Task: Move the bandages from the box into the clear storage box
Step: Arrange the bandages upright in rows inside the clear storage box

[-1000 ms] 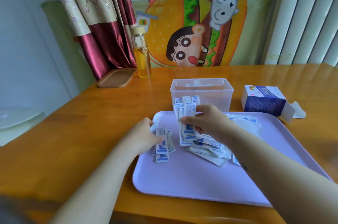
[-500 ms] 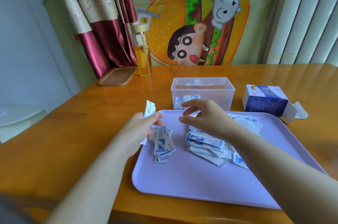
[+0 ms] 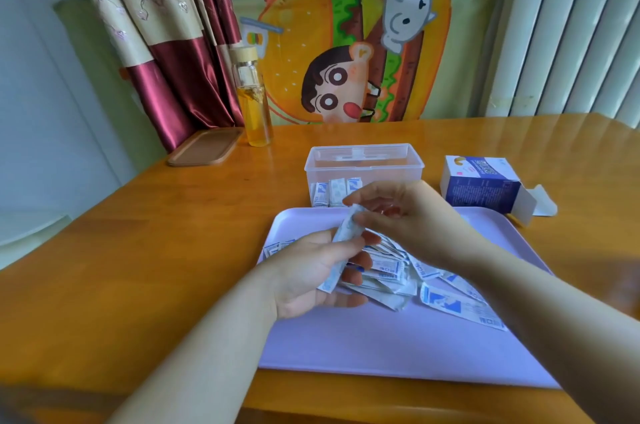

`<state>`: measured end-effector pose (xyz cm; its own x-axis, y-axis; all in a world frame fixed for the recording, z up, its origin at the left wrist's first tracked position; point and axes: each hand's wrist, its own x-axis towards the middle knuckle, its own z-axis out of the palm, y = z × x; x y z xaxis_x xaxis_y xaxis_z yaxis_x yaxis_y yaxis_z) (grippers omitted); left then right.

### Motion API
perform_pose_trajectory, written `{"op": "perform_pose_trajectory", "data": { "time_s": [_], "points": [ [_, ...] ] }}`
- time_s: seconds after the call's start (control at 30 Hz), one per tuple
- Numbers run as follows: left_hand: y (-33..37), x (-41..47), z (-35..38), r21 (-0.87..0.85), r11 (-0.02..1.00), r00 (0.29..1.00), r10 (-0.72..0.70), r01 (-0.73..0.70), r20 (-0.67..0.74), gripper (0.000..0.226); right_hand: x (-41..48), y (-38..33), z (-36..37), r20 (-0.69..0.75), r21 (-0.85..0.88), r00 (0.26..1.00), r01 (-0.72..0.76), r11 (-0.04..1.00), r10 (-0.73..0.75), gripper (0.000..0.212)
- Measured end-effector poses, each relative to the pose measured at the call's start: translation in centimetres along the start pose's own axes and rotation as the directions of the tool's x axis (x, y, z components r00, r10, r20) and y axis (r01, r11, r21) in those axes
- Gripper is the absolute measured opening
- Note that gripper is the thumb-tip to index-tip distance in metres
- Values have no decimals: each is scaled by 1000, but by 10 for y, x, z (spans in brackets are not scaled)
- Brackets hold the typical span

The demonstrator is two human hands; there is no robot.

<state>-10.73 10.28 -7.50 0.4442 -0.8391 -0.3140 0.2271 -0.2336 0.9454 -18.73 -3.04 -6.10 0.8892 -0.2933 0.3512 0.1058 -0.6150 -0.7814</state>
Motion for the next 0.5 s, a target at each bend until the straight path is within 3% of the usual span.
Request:
{"op": "perform_pose_trajectory", "data": {
  "time_s": [0.13,0.23,0.3,0.4,0.5],
  "points": [
    [6,-1,0,104,987,986,135,-125,-94,19,3,-11,-14,45,12,998,35,999,-36,21],
    [9,0,-4,5,971,959,237,-239,-158,23,11,1,-45,-122,55,990,-65,996,72,15],
    [10,2,-7,-119,957,951,240,-265,-195,24,12,23,-66,-142,-200,969,-227,953,201,14],
    [9,7,-10,-244,933,953,216,-265,-212,24,2,58,-76,-24,-602,892,-373,706,450,13],
    [10,10,-8,-285,929,962,183,-237,-205,24,-10,77,-74,-79,-669,831,-453,589,550,45]
  ]
}}
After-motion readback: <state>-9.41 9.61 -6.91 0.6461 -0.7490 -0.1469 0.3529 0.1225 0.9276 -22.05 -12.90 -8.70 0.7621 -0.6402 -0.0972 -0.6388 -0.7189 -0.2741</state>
